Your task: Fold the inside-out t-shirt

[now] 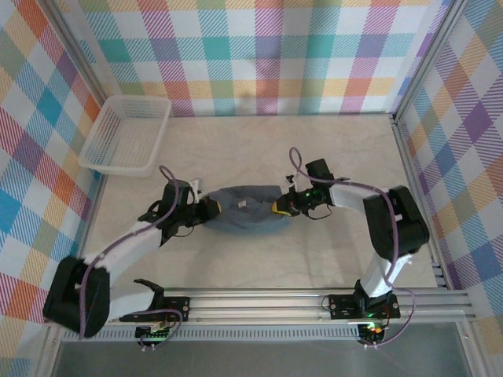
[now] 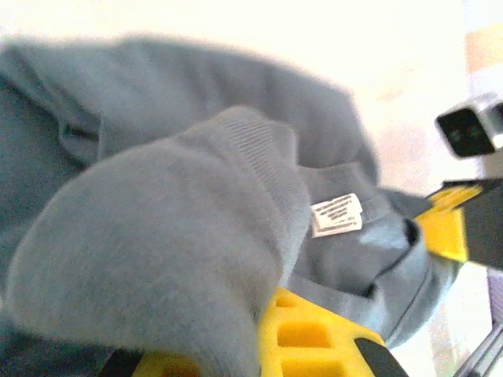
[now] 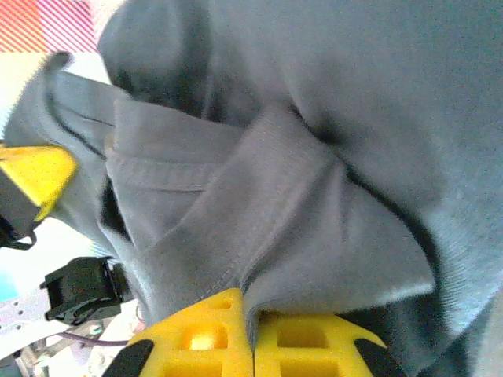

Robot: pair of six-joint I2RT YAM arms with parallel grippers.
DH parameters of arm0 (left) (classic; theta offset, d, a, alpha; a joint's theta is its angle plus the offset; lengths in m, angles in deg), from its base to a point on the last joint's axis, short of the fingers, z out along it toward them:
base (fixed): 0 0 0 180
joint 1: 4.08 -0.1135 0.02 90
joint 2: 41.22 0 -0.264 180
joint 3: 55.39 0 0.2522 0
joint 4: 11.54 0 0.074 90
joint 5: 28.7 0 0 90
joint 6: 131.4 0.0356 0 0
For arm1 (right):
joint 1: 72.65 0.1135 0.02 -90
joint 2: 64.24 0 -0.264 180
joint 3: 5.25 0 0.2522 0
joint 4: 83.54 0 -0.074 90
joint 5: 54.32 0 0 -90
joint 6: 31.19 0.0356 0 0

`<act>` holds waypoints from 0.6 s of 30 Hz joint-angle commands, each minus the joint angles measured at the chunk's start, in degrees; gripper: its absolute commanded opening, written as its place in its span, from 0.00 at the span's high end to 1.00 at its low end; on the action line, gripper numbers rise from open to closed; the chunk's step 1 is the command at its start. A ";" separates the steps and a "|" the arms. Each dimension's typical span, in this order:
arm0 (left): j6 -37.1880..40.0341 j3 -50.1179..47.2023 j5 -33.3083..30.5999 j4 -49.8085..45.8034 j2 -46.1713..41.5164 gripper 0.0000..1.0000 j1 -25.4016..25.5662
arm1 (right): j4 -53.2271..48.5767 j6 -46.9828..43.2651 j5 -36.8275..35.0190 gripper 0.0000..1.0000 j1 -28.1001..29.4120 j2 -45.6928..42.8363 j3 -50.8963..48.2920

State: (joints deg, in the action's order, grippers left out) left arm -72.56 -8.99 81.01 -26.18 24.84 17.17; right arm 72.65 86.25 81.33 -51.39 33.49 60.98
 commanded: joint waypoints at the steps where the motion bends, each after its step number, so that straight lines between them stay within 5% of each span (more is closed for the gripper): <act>1: 2.51 -0.13 -5.45 0.81 -2.50 1.00 0.54 | 5.85 -0.10 -2.16 1.00 0.17 -5.59 0.57; 4: 5.24 1.19 -6.33 2.19 -4.25 1.00 0.54 | 5.77 -0.54 -4.37 1.00 0.10 -7.44 2.58; 8: 7.93 0.68 -16.65 4.60 -5.47 1.00 0.46 | 6.84 -0.24 -9.79 1.00 0.01 -7.21 5.26; 16: 11.36 6.16 -17.42 9.03 14.36 1.00 -0.55 | 11.49 0.33 -19.18 1.00 -0.25 3.72 7.20; 18: 10.66 7.23 -19.18 9.84 18.73 0.96 -0.62 | 12.36 0.58 -16.40 0.88 -0.47 7.87 8.82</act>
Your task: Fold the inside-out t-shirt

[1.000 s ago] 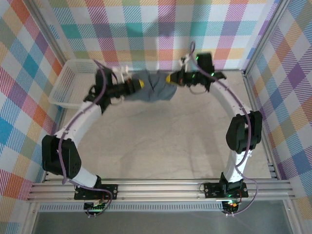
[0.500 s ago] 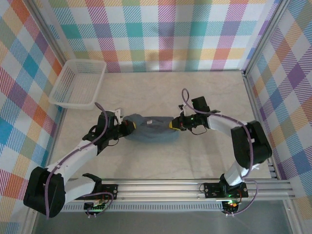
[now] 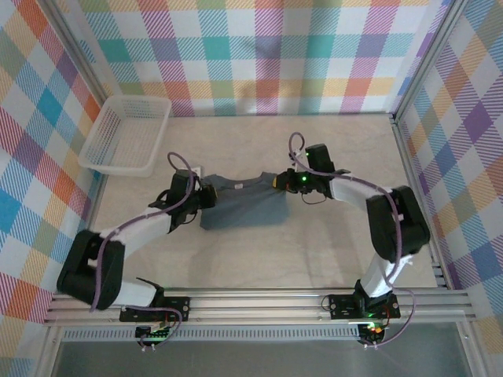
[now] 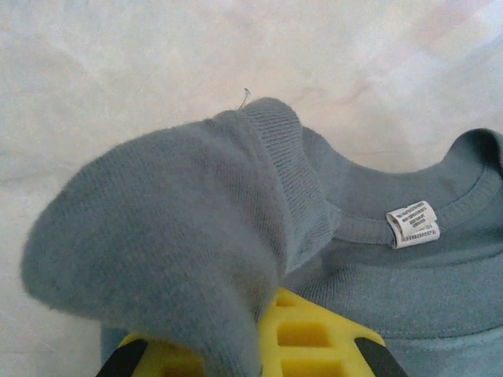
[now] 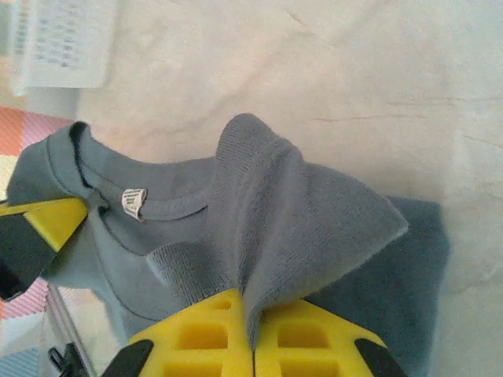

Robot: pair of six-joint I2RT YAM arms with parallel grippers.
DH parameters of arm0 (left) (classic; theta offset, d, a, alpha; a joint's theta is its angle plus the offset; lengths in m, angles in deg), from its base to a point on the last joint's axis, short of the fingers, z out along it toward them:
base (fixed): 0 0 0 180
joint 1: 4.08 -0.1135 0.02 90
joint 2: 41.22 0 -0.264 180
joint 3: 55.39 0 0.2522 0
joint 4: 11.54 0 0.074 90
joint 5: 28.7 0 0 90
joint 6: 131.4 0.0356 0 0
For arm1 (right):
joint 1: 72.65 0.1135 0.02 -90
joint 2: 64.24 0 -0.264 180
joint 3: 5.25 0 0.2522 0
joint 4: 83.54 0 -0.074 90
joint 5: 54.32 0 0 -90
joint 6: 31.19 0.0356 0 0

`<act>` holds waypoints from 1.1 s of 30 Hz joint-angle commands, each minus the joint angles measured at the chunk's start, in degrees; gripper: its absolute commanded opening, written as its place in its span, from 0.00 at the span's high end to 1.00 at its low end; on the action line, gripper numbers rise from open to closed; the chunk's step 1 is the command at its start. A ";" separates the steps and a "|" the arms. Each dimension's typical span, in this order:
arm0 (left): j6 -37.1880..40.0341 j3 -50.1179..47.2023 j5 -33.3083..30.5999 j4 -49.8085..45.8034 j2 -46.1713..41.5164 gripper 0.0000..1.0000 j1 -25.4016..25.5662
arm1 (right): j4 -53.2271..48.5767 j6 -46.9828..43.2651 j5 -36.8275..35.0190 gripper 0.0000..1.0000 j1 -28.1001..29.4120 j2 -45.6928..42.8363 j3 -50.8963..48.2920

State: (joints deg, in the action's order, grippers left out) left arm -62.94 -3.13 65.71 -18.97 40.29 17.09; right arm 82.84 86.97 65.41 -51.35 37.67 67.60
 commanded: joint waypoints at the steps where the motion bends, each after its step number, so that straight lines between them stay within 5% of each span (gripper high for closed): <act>1: 1.22 2.05 -3.80 2.89 5.29 0.93 -0.61 | 2.32 0.22 1.09 0.85 -0.56 5.52 3.02; 5: 1.69 4.93 -1.81 1.35 8.34 0.71 -0.69 | 3.13 3.22 6.08 0.71 -1.58 7.31 3.83; 9: 1.59 4.88 -3.60 -4.20 1.30 0.42 -0.78 | 0.28 3.21 4.30 0.45 -2.48 0.03 1.26; 14: 1.86 4.10 -6.46 -16.91 -11.31 0.32 -1.13 | -4.01 3.84 1.22 0.31 -3.15 -10.61 -3.99; 20: -2.96 0.72 -1.12 -24.73 -18.55 0.33 -1.13 | 0.67 10.96 -4.03 0.36 4.21 -17.23 -12.66; 27: -7.91 1.15 9.88 -18.31 -12.12 0.40 -2.41 | 6.03 10.51 -2.76 0.36 6.52 -4.60 -12.30; 31: -9.64 5.85 4.32 -25.70 -1.61 0.76 -3.24 | 5.26 11.15 -1.71 0.37 6.56 -4.03 -13.23; 33: -12.30 4.57 3.41 -23.91 0.30 0.80 -4.80 | 3.92 10.86 -2.84 0.37 6.54 -6.33 -14.36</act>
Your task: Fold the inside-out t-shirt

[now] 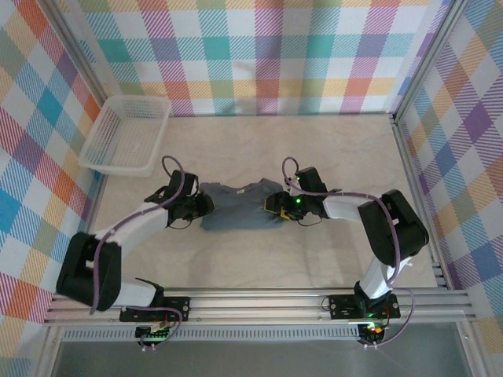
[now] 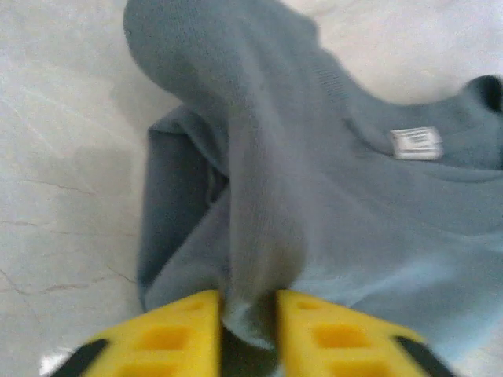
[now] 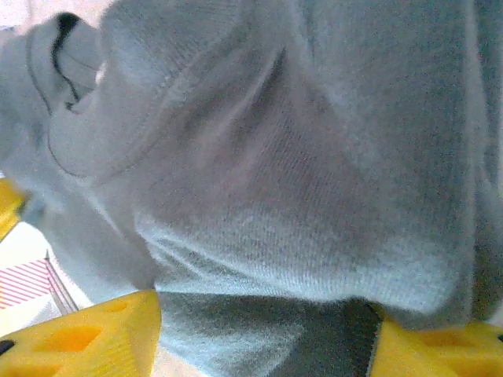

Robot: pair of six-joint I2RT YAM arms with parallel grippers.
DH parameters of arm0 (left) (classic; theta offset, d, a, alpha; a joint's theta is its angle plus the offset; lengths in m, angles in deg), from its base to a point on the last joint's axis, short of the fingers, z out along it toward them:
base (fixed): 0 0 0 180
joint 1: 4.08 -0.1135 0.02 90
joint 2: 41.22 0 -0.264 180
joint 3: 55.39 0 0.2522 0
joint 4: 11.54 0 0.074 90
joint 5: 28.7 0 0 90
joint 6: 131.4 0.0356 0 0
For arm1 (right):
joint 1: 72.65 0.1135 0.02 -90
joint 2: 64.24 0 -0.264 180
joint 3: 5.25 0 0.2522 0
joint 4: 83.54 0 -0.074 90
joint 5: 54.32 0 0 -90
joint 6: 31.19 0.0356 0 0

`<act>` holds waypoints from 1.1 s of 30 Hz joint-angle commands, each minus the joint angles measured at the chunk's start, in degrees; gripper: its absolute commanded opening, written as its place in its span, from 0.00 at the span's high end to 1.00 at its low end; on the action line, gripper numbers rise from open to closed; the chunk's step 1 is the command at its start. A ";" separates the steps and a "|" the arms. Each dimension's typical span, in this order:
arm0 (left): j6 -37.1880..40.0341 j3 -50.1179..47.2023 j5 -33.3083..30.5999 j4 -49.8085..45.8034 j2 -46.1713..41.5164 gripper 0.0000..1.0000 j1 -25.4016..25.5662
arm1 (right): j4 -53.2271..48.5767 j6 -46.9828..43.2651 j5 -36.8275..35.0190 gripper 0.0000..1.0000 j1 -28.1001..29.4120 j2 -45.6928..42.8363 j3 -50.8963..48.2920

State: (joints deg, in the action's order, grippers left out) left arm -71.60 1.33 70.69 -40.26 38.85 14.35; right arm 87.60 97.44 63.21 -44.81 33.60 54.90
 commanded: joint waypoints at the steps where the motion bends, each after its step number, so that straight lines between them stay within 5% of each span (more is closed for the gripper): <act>1: -4.43 -0.46 -1.15 -1.55 2.81 0.80 -2.79 | -1.27 0.35 -1.14 0.36 0.00 -3.66 -2.43; 5: -4.55 0.33 2.32 -1.47 6.56 0.77 -3.58 | -3.96 0.79 -1.22 0.36 -0.02 -8.94 -3.07; 12: -4.97 -1.25 -0.53 -3.33 -5.03 0.45 -3.58 | -6.32 6.62 -8.85 0.31 -0.17 -23.91 -6.12; 14: -6.68 -1.75 4.05 -0.39 -3.86 0.44 -3.37 | -7.02 9.55 -12.97 0.16 -0.86 -28.14 -8.27; 18: -9.38 -0.65 9.24 8.80 3.45 0.44 2.13 | -10.60 13.74 -18.16 0.00 -4.35 -34.81 -10.97; 24: -11.90 12.80 6.94 15.12 21.50 0.48 16.05 | -14.68 13.92 -16.44 0.00 -10.13 -40.96 -11.87; 29: -15.97 31.72 4.49 21.31 40.48 0.50 22.76 | -14.25 15.66 -6.60 0.00 -19.29 -43.13 -15.10; 33: -16.93 53.38 4.80 18.17 54.15 0.50 26.03 | -19.64 13.02 -10.08 0.00 -24.74 -45.98 -15.01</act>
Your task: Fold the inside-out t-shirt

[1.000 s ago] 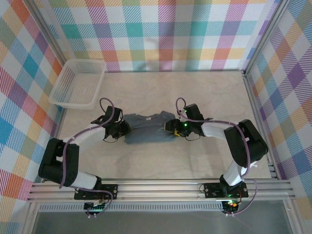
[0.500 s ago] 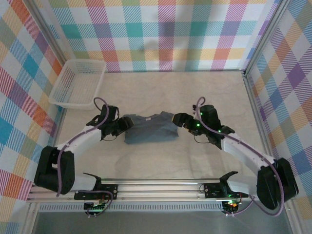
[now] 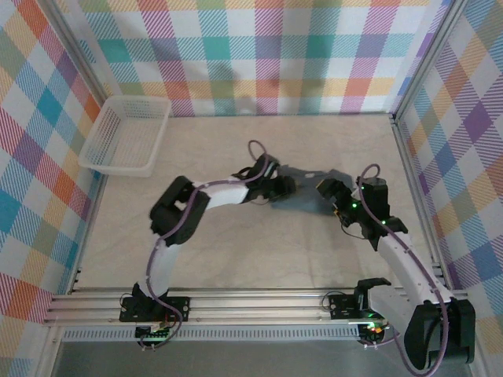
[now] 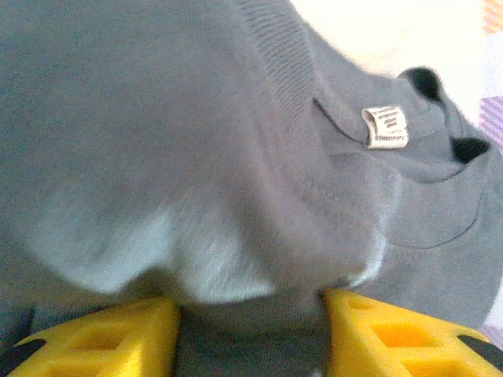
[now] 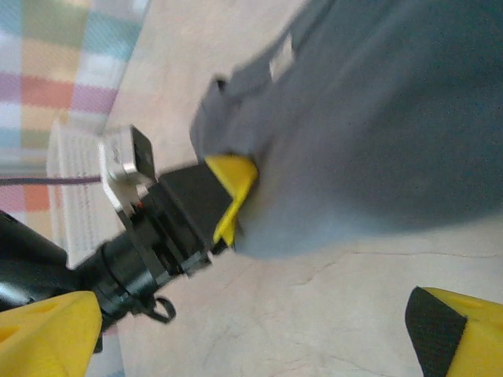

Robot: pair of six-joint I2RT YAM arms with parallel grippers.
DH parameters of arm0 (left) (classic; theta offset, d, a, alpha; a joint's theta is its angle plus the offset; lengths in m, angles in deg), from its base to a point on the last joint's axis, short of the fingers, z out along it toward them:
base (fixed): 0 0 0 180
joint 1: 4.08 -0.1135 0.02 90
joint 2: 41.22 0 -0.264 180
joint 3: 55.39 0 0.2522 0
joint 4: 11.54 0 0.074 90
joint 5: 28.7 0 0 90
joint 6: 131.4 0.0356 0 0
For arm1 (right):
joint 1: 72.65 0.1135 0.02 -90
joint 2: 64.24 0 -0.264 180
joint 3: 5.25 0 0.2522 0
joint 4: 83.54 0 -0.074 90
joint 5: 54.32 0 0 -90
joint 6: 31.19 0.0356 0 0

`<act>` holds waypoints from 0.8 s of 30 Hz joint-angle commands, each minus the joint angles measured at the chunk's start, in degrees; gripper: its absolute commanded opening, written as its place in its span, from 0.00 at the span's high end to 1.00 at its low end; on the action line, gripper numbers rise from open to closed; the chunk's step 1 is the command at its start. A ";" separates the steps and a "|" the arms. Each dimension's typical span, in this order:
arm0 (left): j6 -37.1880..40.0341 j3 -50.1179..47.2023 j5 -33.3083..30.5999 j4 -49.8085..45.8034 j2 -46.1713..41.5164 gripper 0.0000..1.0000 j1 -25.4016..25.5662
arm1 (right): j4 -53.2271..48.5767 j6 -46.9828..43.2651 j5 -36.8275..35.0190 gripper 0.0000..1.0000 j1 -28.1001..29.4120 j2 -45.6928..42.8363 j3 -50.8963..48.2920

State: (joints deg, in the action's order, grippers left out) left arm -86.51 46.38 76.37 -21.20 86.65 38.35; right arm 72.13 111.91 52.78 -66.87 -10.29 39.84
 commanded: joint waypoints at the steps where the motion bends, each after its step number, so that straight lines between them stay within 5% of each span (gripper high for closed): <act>1: -1.51 14.53 -0.98 -2.81 9.36 0.50 3.16 | -6.12 -1.38 -1.22 0.00 -4.57 -2.36 0.92; 5: 0.78 19.97 -5.24 -3.58 8.83 0.43 5.49 | -6.12 -1.42 2.86 0.00 -11.64 2.82 3.82; 12: 8.87 -7.73 -13.66 7.58 -18.80 0.35 2.35 | -2.02 3.14 6.63 0.00 -12.33 17.53 8.59; 19: 13.28 -27.48 -21.33 3.75 -43.61 0.34 0.84 | 9.52 10.15 6.76 0.00 -11.65 31.96 11.93; 24: 12.80 -37.29 -27.14 -1.22 -54.53 0.36 0.80 | 16.08 19.20 6.80 0.19 -10.52 42.61 16.56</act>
State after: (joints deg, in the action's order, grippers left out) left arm -75.12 14.05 54.54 -16.98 33.78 38.90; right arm 81.70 123.95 58.90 -78.17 29.05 53.87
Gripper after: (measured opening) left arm 0.647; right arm 0.823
